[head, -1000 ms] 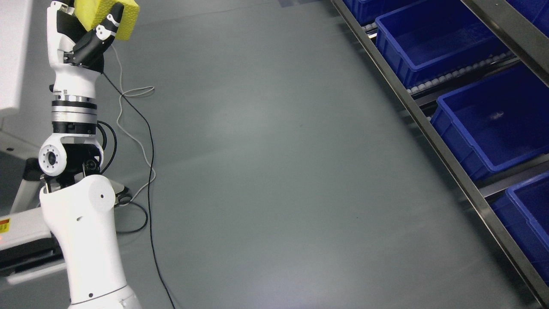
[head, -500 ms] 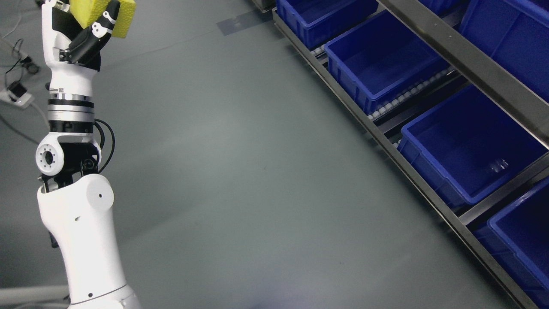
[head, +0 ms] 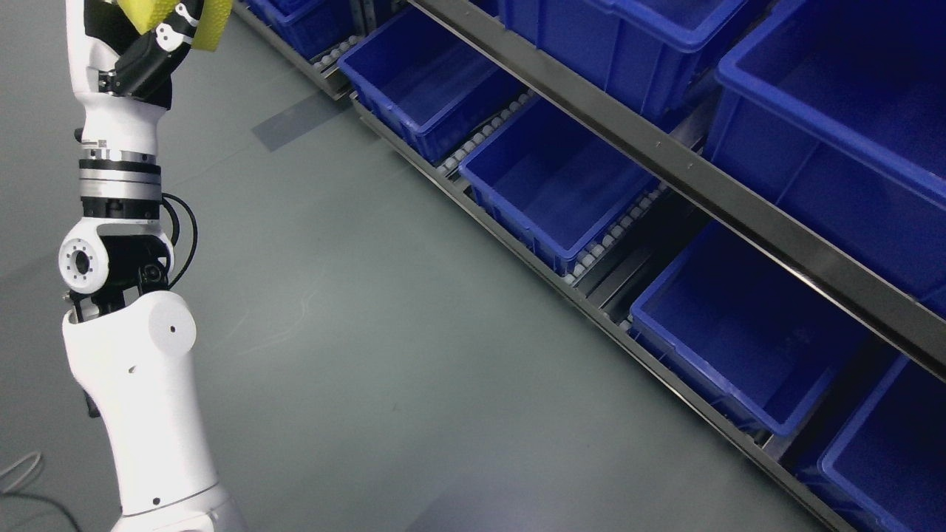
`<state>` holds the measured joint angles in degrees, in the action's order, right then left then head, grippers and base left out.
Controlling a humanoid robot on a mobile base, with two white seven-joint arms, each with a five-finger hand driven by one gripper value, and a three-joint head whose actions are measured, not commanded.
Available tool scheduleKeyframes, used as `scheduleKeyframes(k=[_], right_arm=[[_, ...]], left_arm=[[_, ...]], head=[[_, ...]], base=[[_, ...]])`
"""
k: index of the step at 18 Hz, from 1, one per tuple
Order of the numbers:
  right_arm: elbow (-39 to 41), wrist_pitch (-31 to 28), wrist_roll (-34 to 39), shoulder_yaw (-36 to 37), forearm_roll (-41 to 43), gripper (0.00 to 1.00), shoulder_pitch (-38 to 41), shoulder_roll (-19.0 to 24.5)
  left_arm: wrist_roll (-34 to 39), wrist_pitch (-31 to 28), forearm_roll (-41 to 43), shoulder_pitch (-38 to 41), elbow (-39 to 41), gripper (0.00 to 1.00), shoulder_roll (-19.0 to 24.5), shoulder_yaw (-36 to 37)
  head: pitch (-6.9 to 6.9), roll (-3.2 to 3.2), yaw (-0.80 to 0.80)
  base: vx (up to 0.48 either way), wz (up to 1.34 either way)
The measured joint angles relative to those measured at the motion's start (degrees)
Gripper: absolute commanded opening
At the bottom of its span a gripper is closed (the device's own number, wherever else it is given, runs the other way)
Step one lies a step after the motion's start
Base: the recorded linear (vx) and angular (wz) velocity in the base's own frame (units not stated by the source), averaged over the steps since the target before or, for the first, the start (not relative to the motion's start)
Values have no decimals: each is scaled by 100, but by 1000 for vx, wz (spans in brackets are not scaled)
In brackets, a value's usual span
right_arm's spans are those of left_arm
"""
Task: Move yellow foam block to right shelf middle
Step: 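Hold the cube raised in the left hand while turning toward the bin shelf, then extend the left hand over the middle blue bin, then open the left hand to drop the cube into the bin, withdraw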
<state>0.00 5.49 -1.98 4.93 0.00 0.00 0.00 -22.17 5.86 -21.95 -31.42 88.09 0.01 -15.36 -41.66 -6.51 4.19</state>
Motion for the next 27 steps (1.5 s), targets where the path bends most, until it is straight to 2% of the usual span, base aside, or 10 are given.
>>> scheduleKeyframes(k=[3, 7, 9, 13, 19, 21, 22, 23, 25, 27], right_arm=[[0, 0, 0, 0, 0, 100, 0, 0], [0, 0, 0, 0, 0, 100, 0, 0], [0, 0, 0, 0, 0, 100, 0, 0], [0, 0, 0, 0, 0, 100, 0, 0], [0, 0, 0, 0, 0, 100, 1, 0], [0, 0, 0, 0, 0, 100, 1, 0], [0, 0, 0, 0, 0, 100, 1, 0], [0, 0, 0, 0, 0, 100, 1, 0], [0, 0, 0, 0, 0, 100, 1, 0], [0, 0, 0, 0, 0, 100, 1, 0]], left_arm=[[-91, -371, 2, -225, 13, 36, -1, 196], [-179, -1361, 42, -772, 27, 35, 2, 668], [-269, -1652, 175, -1076, 27, 35, 79, 984], [-571, -1951, 660, -1497, 20, 36, 277, 1567], [-1654, -2148, 2088, -1746, -169, 37, 643, 2143], [-1786, -2151, 2393, -1745, -251, 45, 739, 2278], [-1835, -2153, 2509, -1733, -287, 53, 781, 2341], [-1870, -2156, 2624, -1726, -320, 67, 822, 2410], [-1911, -2158, 2778, -1716, -372, 84, 883, 2547], [-1925, -2159, 2873, -1726, -408, 94, 917, 2663]], head=[[0, 0, 0], [-1, 0, 0], [-1, 0, 0], [-2, 0, 0], [-3, 0, 0], [-3, 0, 0], [-3, 0, 0], [-4, 0, 0], [-3, 0, 0], [-3, 0, 0]], base=[[537, -465], [440, -462], [338, -427], [281, -422], [172, -298], [111, -178], [109, -167], [57, -106], [46, -65], [29, -12]])
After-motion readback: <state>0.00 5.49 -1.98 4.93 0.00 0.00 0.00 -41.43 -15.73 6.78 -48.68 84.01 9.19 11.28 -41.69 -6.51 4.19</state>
